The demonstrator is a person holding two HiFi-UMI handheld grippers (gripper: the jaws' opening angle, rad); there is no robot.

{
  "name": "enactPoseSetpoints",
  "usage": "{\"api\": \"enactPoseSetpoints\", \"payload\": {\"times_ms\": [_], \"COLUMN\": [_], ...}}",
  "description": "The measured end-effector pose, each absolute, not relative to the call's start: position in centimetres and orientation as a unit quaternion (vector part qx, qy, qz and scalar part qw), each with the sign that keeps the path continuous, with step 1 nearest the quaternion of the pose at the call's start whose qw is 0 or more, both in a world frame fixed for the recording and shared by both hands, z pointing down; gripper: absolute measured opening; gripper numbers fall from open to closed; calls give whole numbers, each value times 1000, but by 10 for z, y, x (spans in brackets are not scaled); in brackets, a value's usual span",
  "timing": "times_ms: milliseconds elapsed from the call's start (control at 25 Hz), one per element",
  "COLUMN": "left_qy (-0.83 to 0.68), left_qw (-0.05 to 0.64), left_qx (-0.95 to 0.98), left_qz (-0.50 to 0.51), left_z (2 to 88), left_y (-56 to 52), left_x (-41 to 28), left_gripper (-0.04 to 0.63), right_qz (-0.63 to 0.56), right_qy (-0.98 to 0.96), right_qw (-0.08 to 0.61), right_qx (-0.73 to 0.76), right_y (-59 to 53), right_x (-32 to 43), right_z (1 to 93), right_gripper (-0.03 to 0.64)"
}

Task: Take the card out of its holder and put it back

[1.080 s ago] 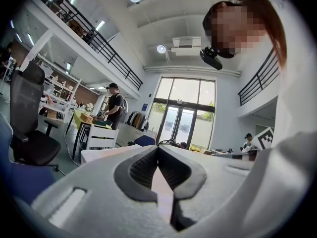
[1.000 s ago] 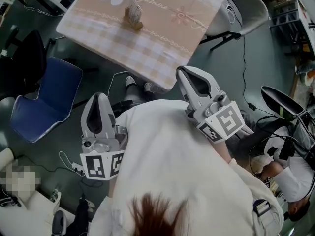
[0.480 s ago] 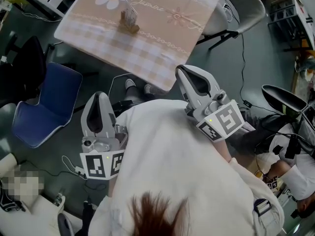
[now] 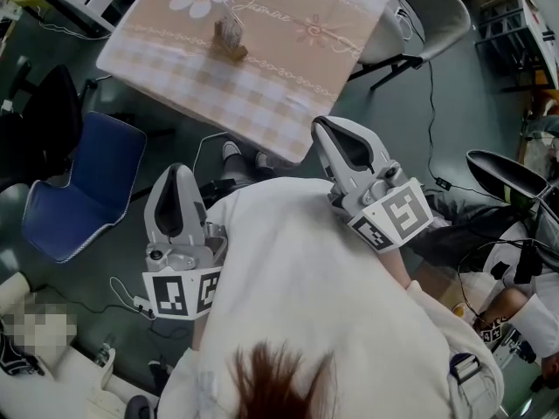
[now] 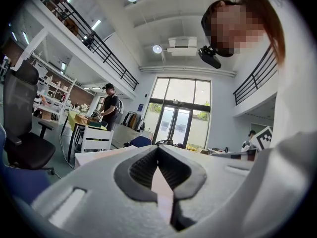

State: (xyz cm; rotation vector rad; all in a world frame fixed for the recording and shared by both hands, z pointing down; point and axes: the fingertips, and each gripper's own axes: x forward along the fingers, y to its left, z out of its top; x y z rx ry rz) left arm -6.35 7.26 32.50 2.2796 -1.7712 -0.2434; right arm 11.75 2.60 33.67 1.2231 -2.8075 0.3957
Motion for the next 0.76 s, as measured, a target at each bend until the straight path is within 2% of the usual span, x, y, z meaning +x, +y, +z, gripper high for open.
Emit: {"api": "enactPoseSetpoints", "payload": {"times_ms": [760], "left_qy": [-590], "left_qw": [108], "left_qx": [798], "left_qz": [-61], "left_z": [328], "left_y": [74], "left_x": [-56], "left_gripper": [0], "right_qz": [130], "right_qy": [-906], "right_qw": [20], "right_qx": [403], "right_y": [28], "right_x": [125], "right_z": [336], "right_gripper": [-2]}}
